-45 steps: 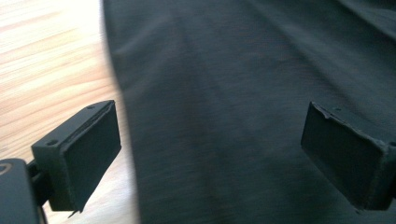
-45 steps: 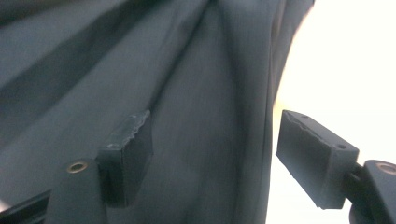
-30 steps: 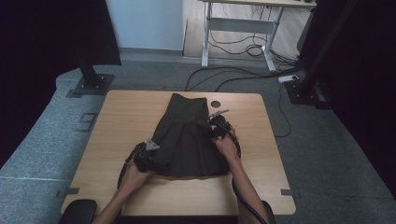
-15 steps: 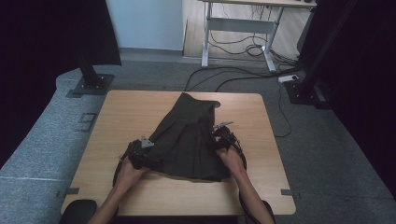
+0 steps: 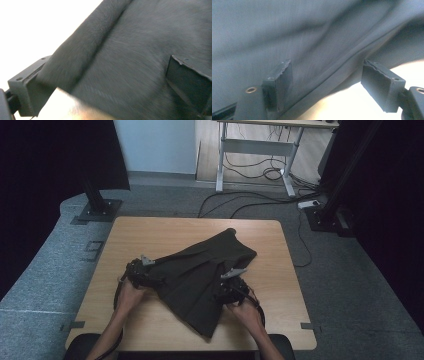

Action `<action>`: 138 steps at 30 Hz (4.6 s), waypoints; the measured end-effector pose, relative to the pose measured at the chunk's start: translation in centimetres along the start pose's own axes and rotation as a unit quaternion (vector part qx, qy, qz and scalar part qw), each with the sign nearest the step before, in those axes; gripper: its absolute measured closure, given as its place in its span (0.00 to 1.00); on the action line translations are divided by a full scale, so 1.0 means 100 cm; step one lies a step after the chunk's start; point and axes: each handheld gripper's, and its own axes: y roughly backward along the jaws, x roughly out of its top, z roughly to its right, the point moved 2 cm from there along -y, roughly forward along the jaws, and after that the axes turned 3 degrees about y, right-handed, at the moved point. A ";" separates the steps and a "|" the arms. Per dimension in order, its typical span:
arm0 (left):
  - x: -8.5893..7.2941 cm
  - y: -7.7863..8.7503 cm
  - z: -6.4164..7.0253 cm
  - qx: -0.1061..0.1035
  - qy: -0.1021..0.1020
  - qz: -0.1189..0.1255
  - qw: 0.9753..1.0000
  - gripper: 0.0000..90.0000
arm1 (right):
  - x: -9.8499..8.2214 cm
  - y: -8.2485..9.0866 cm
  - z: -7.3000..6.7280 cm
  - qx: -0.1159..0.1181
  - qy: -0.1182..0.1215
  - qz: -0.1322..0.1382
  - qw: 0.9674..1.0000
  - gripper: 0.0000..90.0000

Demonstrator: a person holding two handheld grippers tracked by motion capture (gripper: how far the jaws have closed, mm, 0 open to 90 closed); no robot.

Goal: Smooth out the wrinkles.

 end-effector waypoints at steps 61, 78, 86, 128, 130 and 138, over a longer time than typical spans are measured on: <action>-0.021 -0.016 0.016 -0.037 0.053 -0.017 0.998 0.00 | 0.024 -0.018 0.041 -0.019 -0.015 0.017 1.000 0.22; -0.014 -0.014 0.033 -0.014 0.079 -0.045 0.996 0.05 | 0.028 -0.077 0.030 -0.040 0.033 -0.002 0.999 0.15; 0.001 -0.015 0.036 -0.022 0.077 -0.069 0.994 0.30 | 0.023 -0.076 0.024 -0.064 0.015 0.008 0.998 0.14; 0.129 0.047 0.123 -0.194 -0.048 0.040 0.979 0.88 | 0.024 -0.081 0.008 -0.066 -0.003 0.029 0.997 0.13; 0.131 0.044 0.127 -0.197 -0.044 0.040 0.979 0.88 | 0.024 -0.081 0.007 -0.066 -0.001 0.030 0.997 0.13; 0.132 0.043 0.129 -0.187 -0.050 0.038 0.980 0.88 | 0.024 -0.081 0.007 -0.065 -0.002 0.031 0.997 0.13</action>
